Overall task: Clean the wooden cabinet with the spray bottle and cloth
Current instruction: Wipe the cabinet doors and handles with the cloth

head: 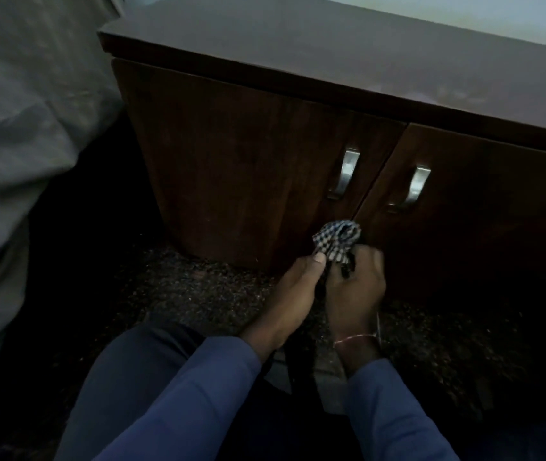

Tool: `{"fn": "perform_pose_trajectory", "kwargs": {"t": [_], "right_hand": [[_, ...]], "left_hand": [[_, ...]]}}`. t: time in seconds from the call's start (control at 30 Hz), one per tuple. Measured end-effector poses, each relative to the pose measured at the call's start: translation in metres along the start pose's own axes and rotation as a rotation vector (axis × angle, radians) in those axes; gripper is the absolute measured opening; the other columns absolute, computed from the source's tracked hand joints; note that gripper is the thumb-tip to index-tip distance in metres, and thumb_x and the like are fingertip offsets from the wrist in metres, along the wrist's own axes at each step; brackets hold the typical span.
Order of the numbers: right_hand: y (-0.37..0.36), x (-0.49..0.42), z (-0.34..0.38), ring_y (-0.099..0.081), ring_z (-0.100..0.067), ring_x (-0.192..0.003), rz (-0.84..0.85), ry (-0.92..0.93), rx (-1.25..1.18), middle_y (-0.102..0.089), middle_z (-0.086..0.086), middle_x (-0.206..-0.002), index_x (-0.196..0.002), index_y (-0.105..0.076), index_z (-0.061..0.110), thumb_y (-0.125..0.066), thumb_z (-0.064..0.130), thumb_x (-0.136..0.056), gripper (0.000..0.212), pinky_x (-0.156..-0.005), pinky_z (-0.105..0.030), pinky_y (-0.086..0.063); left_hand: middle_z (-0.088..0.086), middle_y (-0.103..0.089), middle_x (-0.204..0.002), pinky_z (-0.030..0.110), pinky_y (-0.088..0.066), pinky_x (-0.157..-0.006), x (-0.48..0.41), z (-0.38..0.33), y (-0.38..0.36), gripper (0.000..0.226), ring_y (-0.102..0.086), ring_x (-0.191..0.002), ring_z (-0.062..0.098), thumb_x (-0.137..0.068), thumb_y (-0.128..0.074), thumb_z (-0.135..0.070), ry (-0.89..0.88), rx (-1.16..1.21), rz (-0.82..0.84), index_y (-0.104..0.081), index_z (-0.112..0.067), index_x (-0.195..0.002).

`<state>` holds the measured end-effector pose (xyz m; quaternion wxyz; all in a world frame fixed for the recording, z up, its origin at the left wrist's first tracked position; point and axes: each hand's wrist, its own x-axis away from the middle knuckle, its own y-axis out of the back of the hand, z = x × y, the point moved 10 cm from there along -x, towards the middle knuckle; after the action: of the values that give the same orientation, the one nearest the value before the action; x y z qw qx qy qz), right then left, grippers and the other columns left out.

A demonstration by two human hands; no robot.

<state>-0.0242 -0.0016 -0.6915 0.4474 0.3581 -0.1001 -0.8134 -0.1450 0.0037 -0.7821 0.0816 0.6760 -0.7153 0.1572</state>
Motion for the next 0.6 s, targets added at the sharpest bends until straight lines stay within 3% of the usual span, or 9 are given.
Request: {"fn": "perform_pose_trajectory", "kwargs": {"t": [0.07,0.13,0.23,0.3,0.47,0.6], "right_hand": [[-0.038,0.012,-0.010,-0.057,-0.025,-0.080,0.167,-0.036,0.015,-0.059,-0.012,-0.089,-0.089,-0.062,0.003,-0.061,0.000,-0.076,0.013,-0.065,-0.027,-0.038],[-0.069,0.024,-0.019,-0.057,-0.017,-0.078,0.290,-0.128,-0.007,-0.060,-0.008,-0.089,-0.092,-0.063,0.008,-0.062,0.008,-0.084,0.009,-0.062,-0.021,-0.036],[-0.099,0.032,-0.005,-0.051,-0.002,-0.067,0.287,-0.192,-0.064,-0.059,-0.004,-0.078,-0.081,-0.061,0.008,-0.062,0.003,-0.087,0.009,-0.061,-0.013,-0.033],[-0.114,0.035,0.023,-0.052,-0.008,-0.065,0.278,-0.064,-0.003,-0.061,-0.006,-0.074,-0.075,-0.062,0.008,-0.064,0.003,-0.084,0.011,-0.060,-0.018,-0.034],[-0.181,0.037,0.104,-0.063,-0.025,-0.069,0.483,0.202,-0.021,-0.067,-0.009,-0.076,-0.075,-0.066,0.009,-0.063,0.016,-0.084,0.011,-0.060,-0.027,-0.040],[-0.216,0.045,0.176,-0.063,-0.038,-0.076,0.673,0.428,-0.067,-0.065,-0.016,-0.088,-0.088,-0.063,0.006,-0.056,0.020,-0.090,0.017,-0.064,-0.044,-0.051]], "left_hand": [[-0.001,-0.068,-0.121,0.043,-0.046,-0.106,-0.004,0.011,0.005,0.037,-0.063,-0.113,0.016,-0.096,-0.043,-0.055,0.103,0.131,-0.048,-0.067,-0.031,-0.110],[0.006,-0.069,-0.118,0.043,-0.049,-0.103,-0.008,0.016,0.016,0.037,-0.065,-0.108,0.021,-0.101,-0.040,-0.044,0.173,0.243,-0.148,-0.066,-0.021,-0.116],[0.008,-0.072,-0.110,0.042,-0.053,-0.096,-0.006,0.011,0.052,0.036,-0.068,-0.100,0.022,-0.101,-0.044,-0.039,0.146,0.289,-0.339,-0.069,-0.016,-0.112],[0.007,-0.073,-0.103,0.038,-0.055,-0.091,-0.001,0.005,0.077,0.031,-0.068,-0.095,0.021,-0.099,-0.049,-0.037,0.112,0.368,-0.458,-0.070,-0.015,-0.104],[0.008,-0.074,-0.098,0.034,-0.055,-0.083,0.006,-0.017,0.155,0.032,-0.069,-0.094,0.024,-0.090,-0.057,-0.040,-0.059,0.666,-0.673,-0.072,-0.013,-0.094],[0.005,-0.074,-0.095,0.032,-0.053,-0.079,0.009,-0.030,0.214,0.036,-0.069,-0.089,0.019,-0.083,-0.060,-0.048,-0.208,0.700,-0.792,-0.074,-0.016,-0.090]]}}
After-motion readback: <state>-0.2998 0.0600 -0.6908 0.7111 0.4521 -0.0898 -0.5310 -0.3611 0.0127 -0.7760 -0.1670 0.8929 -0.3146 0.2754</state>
